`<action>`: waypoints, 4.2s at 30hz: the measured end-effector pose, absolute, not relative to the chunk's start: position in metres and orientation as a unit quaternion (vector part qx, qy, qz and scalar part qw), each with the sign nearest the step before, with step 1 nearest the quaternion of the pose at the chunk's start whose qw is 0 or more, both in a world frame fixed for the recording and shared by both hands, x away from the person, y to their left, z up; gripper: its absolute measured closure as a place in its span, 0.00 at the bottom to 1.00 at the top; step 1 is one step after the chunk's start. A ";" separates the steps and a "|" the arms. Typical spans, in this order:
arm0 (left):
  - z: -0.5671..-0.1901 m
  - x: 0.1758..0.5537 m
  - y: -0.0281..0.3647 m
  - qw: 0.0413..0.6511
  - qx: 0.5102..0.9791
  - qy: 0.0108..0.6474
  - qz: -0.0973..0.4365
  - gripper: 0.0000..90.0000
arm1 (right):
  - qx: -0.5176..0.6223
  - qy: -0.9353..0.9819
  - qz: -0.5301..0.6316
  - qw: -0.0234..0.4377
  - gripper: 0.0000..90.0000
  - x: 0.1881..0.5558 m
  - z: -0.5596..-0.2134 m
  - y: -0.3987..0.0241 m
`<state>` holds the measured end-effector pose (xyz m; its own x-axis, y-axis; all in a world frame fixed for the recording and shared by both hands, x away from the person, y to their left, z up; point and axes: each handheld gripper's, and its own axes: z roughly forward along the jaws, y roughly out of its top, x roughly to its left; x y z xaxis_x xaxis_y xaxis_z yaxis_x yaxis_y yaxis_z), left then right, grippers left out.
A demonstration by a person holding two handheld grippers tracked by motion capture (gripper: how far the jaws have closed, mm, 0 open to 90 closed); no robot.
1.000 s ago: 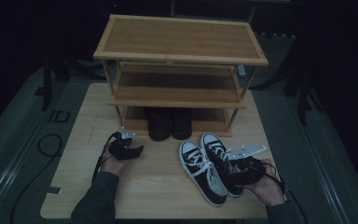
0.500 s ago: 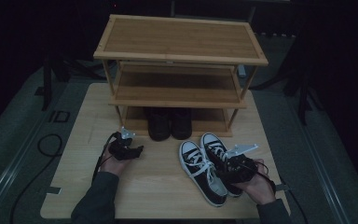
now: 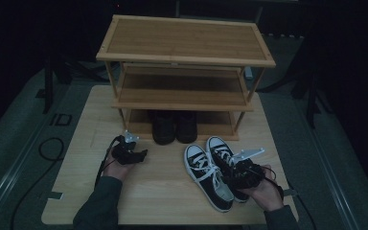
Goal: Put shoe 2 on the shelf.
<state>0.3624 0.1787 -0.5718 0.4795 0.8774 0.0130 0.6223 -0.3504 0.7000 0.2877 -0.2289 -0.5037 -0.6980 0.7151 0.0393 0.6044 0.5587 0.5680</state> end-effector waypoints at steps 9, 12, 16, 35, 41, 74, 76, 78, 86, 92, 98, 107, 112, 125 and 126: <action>-0.572 0.362 0.178 0.322 0.798 0.470 0.197 0.45 | 0.376 0.880 0.269 0.110 0.54 0.298 -0.512 -0.212; -0.572 0.362 0.178 0.321 0.798 0.470 0.197 0.45 | 0.384 0.878 0.262 0.113 0.59 0.300 -0.514 -0.208; -0.572 0.362 0.178 0.321 0.798 0.471 0.198 0.44 | 0.384 0.878 0.260 0.117 0.67 0.300 -0.514 -0.206; -0.572 0.362 0.178 0.321 0.797 0.471 0.198 0.44 | 0.384 0.882 0.239 0.129 0.74 0.302 -0.523 -0.199; -0.572 0.363 0.178 0.321 0.798 0.470 0.197 0.44 | 0.392 0.878 0.248 0.115 0.92 0.303 -0.522 -0.203; -0.572 0.363 0.178 0.323 0.799 0.468 0.197 0.44 | 0.335 0.889 0.295 0.106 0.94 0.308 -0.477 -0.236; -0.572 0.363 0.178 0.323 0.799 0.468 0.197 0.44 | 0.328 0.890 0.298 0.104 0.94 0.310 -0.475 -0.236; -0.572 0.363 0.178 0.323 0.799 0.468 0.197 0.44 | 0.323 0.894 0.295 0.103 0.94 0.311 -0.473 -0.236; -0.572 0.363 0.178 0.323 0.799 0.468 0.197 0.44 | 0.302 0.899 0.301 0.105 0.94 0.314 -0.464 -0.234; -0.572 0.363 0.178 0.323 0.798 0.468 0.198 0.44 | 0.289 0.899 0.309 0.111 0.94 0.315 -0.453 -0.234; -0.572 0.363 0.178 0.323 0.799 0.468 0.197 0.44 | 0.273 0.903 0.312 0.114 0.94 0.316 -0.447 -0.234; -0.572 0.363 0.178 0.323 0.799 0.468 0.198 0.43 | 0.242 0.912 0.306 0.125 0.94 0.318 -0.440 -0.228; -0.572 0.363 0.178 0.323 0.799 0.467 0.198 0.43 | 0.228 0.914 0.310 0.128 0.94 0.318 -0.435 -0.225; -0.572 0.363 0.178 0.324 0.798 0.467 0.198 0.43 | 0.185 0.922 0.316 0.125 0.94 0.325 -0.423 -0.222; -0.572 0.363 0.178 0.324 0.798 0.467 0.198 0.43 | 0.181 0.923 0.317 0.123 0.94 0.326 -0.422 -0.222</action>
<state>0.3627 0.1777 -0.5724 0.4847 0.8746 0.0137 0.6179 -0.3534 0.7023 0.3256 -0.2222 -0.4217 -0.9047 0.4112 -0.1116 0.2555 0.7333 0.6301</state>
